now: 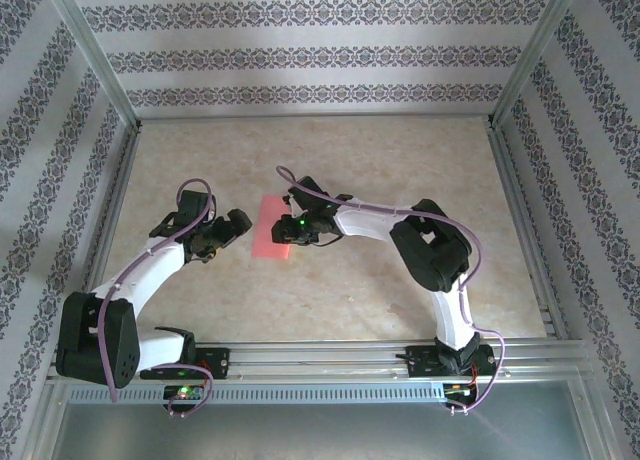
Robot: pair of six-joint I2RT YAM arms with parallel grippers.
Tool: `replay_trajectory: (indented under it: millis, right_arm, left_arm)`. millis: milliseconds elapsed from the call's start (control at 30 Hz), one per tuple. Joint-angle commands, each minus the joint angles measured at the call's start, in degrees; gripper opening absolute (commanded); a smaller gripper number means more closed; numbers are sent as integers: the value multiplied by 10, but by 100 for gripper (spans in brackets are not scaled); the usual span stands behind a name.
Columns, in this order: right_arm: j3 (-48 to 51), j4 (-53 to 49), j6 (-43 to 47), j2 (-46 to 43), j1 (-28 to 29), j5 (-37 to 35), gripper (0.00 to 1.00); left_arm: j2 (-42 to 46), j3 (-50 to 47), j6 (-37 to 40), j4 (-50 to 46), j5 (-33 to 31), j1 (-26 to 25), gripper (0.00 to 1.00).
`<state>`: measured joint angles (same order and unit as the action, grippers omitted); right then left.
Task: Fold a paper plane with a square sheet of paper (pick it up from the middle)
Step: Turn over the paper at the center of the table, then move the paper to the center of the table.
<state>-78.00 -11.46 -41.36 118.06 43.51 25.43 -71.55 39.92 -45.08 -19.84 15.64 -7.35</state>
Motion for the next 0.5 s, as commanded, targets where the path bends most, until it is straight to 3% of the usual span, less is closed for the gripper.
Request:
replay_trajectory:
  millis: [0,200,467]
  right_arm:
    - [-25,-49,15,23,-3,10,35]
    - [-4,-103,77,31,-21,24,35]
    - [79,-216,281,-42,-79,31,35]
  left_arm:
    - [1,-3,0,26,23,9,100]
    - [-32,16,14,28,57,9,100]
    - [-59,27,18,47,111,6,100]
